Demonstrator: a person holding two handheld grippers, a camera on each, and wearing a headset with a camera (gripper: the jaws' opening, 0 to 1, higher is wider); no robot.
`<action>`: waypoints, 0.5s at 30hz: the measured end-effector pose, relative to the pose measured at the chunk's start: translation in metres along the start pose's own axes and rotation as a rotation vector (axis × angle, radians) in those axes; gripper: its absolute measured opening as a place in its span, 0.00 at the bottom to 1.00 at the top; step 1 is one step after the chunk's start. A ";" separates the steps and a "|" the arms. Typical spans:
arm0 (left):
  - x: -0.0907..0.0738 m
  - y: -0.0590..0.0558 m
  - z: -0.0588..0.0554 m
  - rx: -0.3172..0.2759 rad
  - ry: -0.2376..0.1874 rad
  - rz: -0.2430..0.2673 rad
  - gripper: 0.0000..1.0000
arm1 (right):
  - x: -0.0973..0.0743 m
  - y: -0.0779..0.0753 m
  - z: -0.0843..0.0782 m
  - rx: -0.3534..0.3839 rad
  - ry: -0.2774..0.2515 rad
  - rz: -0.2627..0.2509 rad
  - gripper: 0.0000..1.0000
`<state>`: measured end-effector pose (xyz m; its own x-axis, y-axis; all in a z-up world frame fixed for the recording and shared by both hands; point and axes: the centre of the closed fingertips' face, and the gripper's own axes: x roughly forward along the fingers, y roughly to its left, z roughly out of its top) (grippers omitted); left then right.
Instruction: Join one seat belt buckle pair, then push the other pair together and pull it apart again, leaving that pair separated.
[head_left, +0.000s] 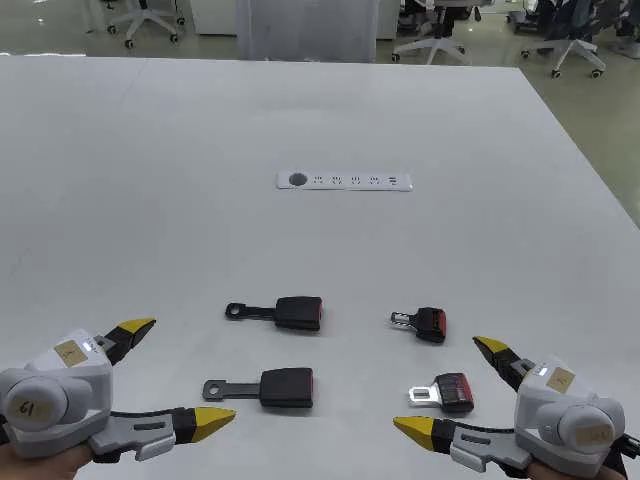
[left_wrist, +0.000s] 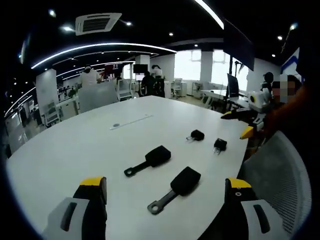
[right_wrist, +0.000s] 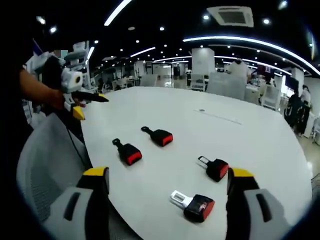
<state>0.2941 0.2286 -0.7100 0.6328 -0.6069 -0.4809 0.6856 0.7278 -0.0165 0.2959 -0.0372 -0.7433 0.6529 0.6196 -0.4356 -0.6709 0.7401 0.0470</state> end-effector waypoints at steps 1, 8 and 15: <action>0.000 0.001 0.000 0.007 0.002 0.007 1.00 | 0.000 0.000 0.000 0.000 0.000 0.002 0.99; 0.001 -0.001 0.001 0.009 0.003 -0.003 1.00 | -0.001 0.000 0.000 -0.006 0.002 0.004 0.99; 0.000 -0.003 -0.001 0.008 0.007 -0.006 1.00 | -0.003 -0.001 -0.002 -0.012 0.007 0.005 0.98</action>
<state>0.2920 0.2266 -0.7111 0.6258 -0.6092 -0.4871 0.6925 0.7213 -0.0125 0.2933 -0.0401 -0.7438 0.6474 0.6211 -0.4417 -0.6779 0.7341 0.0387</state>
